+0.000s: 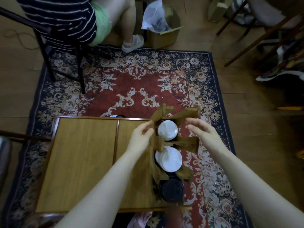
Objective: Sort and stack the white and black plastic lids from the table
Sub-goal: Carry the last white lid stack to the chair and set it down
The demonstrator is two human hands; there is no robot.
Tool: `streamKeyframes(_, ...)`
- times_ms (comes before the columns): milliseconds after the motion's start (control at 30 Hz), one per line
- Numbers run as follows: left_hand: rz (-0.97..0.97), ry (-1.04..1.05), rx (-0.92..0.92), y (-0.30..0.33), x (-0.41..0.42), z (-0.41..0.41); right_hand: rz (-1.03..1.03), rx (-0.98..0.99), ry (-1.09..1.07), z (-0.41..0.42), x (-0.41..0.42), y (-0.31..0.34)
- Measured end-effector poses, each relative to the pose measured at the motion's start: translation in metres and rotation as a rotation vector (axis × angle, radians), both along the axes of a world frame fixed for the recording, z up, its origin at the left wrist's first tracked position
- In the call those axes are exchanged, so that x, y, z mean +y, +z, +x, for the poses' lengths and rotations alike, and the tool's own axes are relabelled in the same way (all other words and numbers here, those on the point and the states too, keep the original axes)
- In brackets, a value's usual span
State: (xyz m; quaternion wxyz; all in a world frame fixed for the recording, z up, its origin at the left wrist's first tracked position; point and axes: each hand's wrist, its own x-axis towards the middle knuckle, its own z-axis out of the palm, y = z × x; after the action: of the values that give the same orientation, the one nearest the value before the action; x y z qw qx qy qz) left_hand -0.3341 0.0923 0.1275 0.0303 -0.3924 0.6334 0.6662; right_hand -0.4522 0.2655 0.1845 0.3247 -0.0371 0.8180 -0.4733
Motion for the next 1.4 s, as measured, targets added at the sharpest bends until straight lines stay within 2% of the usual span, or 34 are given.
streamKeyframes(167,-0.149,0.024,0.048,0.030,-0.033,0.055,0.002,0.144,0.140,0.052,-0.032,0.040)
streamKeyframes(300,-0.253,0.075,0.055,0.056,-0.076,0.118,-0.060,0.099,0.196,0.102,-0.082,0.058)
streamKeyframes(533,-0.418,0.193,-0.044,0.084,-0.158,0.250,-0.130,-0.004,0.328,0.189,-0.194,0.067)
streamKeyframes(933,-0.523,0.655,-0.118,0.106,-0.212,0.459,-0.102,-0.189,0.734,0.368,-0.359,0.058)
streamKeyframes(1133,-0.666,1.053,-0.227,0.103,-0.231,0.539,-0.036,-0.293,0.943,0.453,-0.401,0.045)
streamKeyframes(1233,-0.555,1.190,-0.280,0.088,-0.243,0.571,0.010,-0.323,1.012,0.491,-0.415,0.034)
streamKeyframes(1300,-0.305,1.228,-0.247,0.077,-0.251,0.585,0.048,-0.362,1.040,0.514,-0.424,0.024)
streamKeyframes(1400,0.083,1.239,-0.083,0.069,-0.264,0.595,0.126,-0.456,1.071,0.539,-0.435,0.008)
